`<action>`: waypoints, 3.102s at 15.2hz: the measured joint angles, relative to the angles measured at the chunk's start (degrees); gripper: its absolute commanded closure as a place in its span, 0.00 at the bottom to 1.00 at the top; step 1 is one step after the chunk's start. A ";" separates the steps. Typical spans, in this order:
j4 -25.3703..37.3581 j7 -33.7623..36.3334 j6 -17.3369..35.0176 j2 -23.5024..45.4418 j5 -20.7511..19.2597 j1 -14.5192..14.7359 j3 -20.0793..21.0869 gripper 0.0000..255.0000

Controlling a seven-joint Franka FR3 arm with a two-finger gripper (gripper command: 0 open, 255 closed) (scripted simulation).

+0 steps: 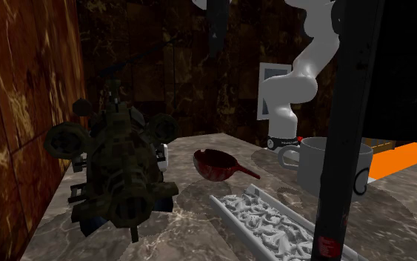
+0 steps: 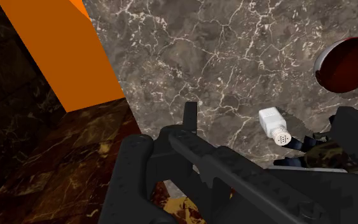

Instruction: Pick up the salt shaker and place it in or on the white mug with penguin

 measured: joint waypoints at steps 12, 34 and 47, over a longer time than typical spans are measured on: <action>0.58 4.09 15.54 17.88 1.56 1.50 5.05 0.00; 8.99 11.83 35.27 48.65 -1.84 3.16 10.64 0.00; 9.02 11.84 35.45 48.82 -1.89 3.14 10.62 1.00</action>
